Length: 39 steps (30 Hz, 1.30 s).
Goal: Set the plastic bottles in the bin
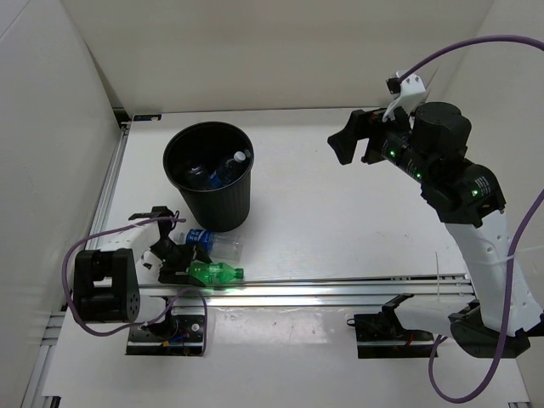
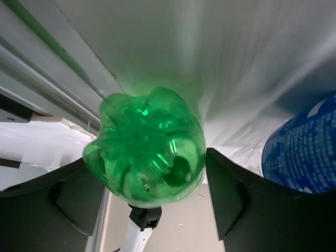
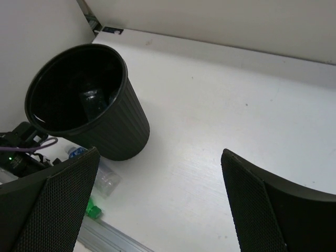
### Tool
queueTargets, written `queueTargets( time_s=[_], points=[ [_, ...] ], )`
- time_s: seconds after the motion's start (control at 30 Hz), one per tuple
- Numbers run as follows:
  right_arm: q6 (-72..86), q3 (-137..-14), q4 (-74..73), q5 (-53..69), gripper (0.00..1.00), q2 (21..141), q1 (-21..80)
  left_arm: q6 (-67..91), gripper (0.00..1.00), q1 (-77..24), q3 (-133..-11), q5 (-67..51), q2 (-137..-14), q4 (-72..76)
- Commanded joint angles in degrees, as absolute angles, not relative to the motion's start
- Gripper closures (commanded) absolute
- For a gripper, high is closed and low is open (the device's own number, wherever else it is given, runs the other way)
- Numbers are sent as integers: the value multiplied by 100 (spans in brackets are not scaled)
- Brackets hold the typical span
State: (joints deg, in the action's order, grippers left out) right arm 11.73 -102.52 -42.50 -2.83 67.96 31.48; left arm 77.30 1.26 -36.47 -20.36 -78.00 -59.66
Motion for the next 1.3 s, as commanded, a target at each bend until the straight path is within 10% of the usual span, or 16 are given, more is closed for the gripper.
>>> queueTargets(
  time_s=[0.0,0.33,0.67,1.27],
  points=[
    [1081,-10345,-4579,-290,0,6812,3103,7682,22,79,-3630,-2030,-7770,-5625],
    [1029,-10476,-4764,-124,0,7066,3103,7806,63,421,-3163,-2232,-7287,-5448],
    [1028,-10740,-4816,-299,0,7382,3103,6997,63,940,-6536,-2074,-6328,-8207],
    [1143,-10669,-4764,-360,0,7576,3103,5932,52,993,-10963,-1854,-8235,-7218]
  ],
)
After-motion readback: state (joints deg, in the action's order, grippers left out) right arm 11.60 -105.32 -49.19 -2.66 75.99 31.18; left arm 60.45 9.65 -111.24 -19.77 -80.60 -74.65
